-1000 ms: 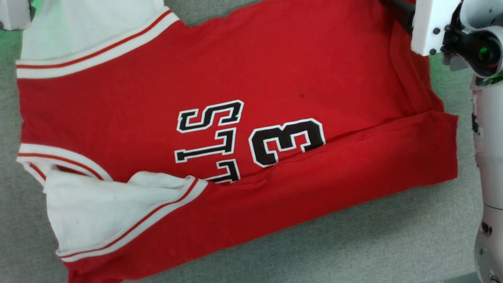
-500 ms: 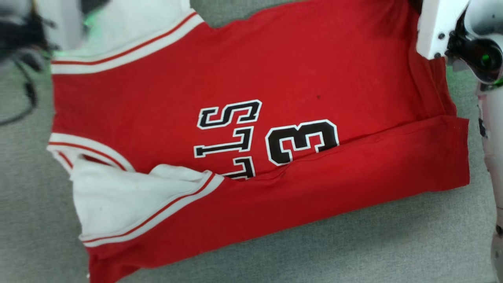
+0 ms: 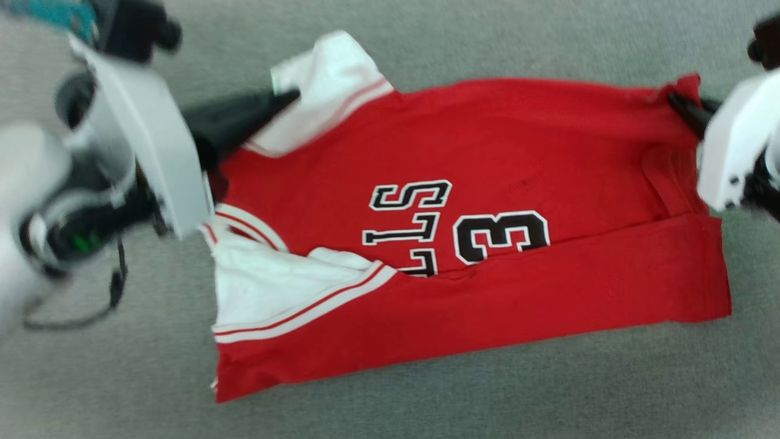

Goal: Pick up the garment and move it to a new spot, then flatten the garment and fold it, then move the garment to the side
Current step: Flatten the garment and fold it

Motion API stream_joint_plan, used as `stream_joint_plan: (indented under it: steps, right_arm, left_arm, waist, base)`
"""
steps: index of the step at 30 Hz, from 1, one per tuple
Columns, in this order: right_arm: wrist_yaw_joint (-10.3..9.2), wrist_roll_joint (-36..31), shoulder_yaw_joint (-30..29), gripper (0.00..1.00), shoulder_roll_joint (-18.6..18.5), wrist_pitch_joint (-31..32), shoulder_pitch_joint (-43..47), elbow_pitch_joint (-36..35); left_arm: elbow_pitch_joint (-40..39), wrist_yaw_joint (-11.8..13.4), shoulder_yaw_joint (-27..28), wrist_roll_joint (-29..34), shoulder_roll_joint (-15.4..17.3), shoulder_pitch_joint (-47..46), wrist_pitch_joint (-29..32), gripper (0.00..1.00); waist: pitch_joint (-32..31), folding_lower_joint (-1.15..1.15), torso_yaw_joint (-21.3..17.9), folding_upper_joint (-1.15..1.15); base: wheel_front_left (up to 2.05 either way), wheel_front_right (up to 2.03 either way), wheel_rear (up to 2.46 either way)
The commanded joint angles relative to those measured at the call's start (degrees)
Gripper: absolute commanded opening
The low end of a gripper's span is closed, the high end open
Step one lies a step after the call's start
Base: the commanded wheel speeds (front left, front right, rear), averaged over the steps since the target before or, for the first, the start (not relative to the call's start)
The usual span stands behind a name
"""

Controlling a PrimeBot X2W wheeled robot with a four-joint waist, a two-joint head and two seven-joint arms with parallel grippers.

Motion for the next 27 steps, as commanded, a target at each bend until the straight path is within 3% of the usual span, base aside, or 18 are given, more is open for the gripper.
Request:
stream_joint_plan:
  steps: [1, 7, 19, 22, 27]
  right_arm:
    - [-0.05, 1.13, -0.41, 0.0, -1.1, 0.28, 2.55, -1.47]
    - [-0.05, 4.2, -1.7, 0.0, -5.56, 1.9, 12.35, -10.31]
    - [-0.05, 5.07, -10.89, 0.0, -6.82, 2.82, 29.44, -23.28]
    - [-0.05, 4.56, -13.36, 0.0, -6.45, 3.08, 32.31, -24.92]
    - [-0.05, 3.79, -15.93, 0.0, -5.67, 3.48, 35.04, -25.99]
  left_arm:
    - [-2.24, 0.03, -0.45, 0.65, 1.03, 2.2, -1.58, 0.0]
    - [-10.99, 0.03, -1.86, 2.8, 5.65, 9.33, -9.11, 0.0]
    - [-18.28, 0.03, -2.98, 5.13, 13.4, 23.7, -23.52, 0.0]
    - [-18.89, 0.03, -3.04, 5.66, 14.59, 26.87, -25.23, 0.0]
    - [-19.03, 0.03, -3.1, 6.9, 13.95, 30.27, -26.37, 0.0]
  waist:
    - [-4.93, 0.0, 4.21, 0.0]
    - [-6.94, 0.0, 5.8, 0.0]
    - [-6.85, 0.0, 6.48, 0.0]
    - [-6.66, 0.0, 6.61, 0.0]
    - [-6.17, 0.0, 7.03, 0.0]
  base:
    - [0.0, 0.0, 0.0]
    - [0.0, 0.0, 0.0]
    - [0.0, 0.0, 0.0]
    - [0.0, 0.0, 0.0]
    - [0.0, 0.0, 0.0]
